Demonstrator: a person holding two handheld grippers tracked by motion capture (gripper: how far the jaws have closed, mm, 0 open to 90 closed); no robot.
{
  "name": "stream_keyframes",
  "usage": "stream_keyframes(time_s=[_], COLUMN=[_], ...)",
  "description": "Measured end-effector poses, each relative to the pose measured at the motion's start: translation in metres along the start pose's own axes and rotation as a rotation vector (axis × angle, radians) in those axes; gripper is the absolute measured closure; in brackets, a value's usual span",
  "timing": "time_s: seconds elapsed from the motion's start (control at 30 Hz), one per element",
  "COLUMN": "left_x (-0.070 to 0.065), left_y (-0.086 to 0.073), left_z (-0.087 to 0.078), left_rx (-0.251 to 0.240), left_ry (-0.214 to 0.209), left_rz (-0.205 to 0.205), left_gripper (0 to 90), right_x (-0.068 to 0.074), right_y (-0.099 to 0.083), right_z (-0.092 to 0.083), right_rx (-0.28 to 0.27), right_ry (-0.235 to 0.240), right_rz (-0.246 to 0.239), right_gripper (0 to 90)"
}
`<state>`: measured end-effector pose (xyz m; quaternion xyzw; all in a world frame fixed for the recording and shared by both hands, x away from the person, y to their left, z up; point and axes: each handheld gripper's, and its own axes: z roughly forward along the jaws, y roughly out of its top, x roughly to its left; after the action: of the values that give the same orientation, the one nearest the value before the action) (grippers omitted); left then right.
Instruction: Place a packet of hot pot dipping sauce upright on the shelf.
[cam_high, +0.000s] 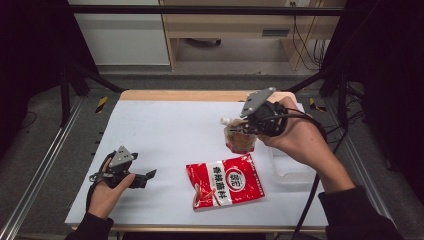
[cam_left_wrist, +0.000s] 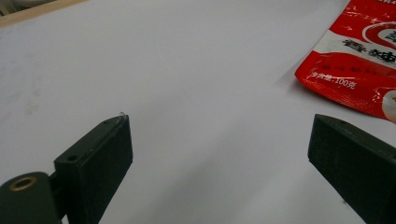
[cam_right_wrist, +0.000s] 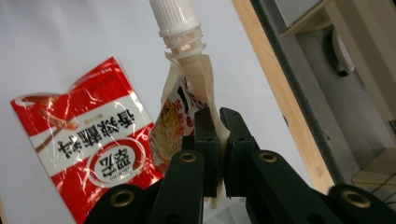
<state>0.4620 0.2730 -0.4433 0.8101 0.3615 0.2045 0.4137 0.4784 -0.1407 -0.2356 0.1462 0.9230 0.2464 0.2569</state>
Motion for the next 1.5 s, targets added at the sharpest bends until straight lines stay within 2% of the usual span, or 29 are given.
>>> stream_keyframes(time_s=[0.2, 0.4, 0.53, 0.63, 1.07, 1.2, 1.5], left_x=[0.005, 0.003, 0.002, 0.002, 0.0, 0.0, -0.002], left_y=[-0.002, -0.002, -0.002, -0.002, -0.003, -0.003, -0.004], left_z=[-0.002, 0.0, 0.0, 0.0, -0.001, 0.0, 0.0], left_rx=[-0.002, 0.016, 0.015, 0.018, 0.014, 0.016, 0.022], left_ry=[0.013, 0.021, 0.015, -0.002, -0.01, -0.011, -0.01], left_rz=[-0.016, 0.006, 0.004, 0.001, -0.002, -0.002, 0.0], left_gripper=[6.7, 6.7, 6.7, 6.7, 6.8, 6.9, 7.0], right_x=[-0.008, -0.013, -0.014, -0.016, -0.032, -0.038, -0.052], right_y=[-0.027, -0.05, -0.064, -0.073, -0.098, -0.102, -0.115], right_z=[-0.016, -0.027, -0.034, -0.037, -0.036, -0.037, -0.024], right_rx=[0.01, 0.018, 0.021, 0.033, 0.067, 0.053, 0.069], right_ry=[-0.03, -0.064, -0.078, -0.085, -0.136, -0.158, -0.155], right_rz=[0.035, 0.058, 0.088, 0.087, 0.113, 0.123, 0.149], right_gripper=[86.6, 86.6, 86.6, 86.6, 86.6, 86.6, 86.6])
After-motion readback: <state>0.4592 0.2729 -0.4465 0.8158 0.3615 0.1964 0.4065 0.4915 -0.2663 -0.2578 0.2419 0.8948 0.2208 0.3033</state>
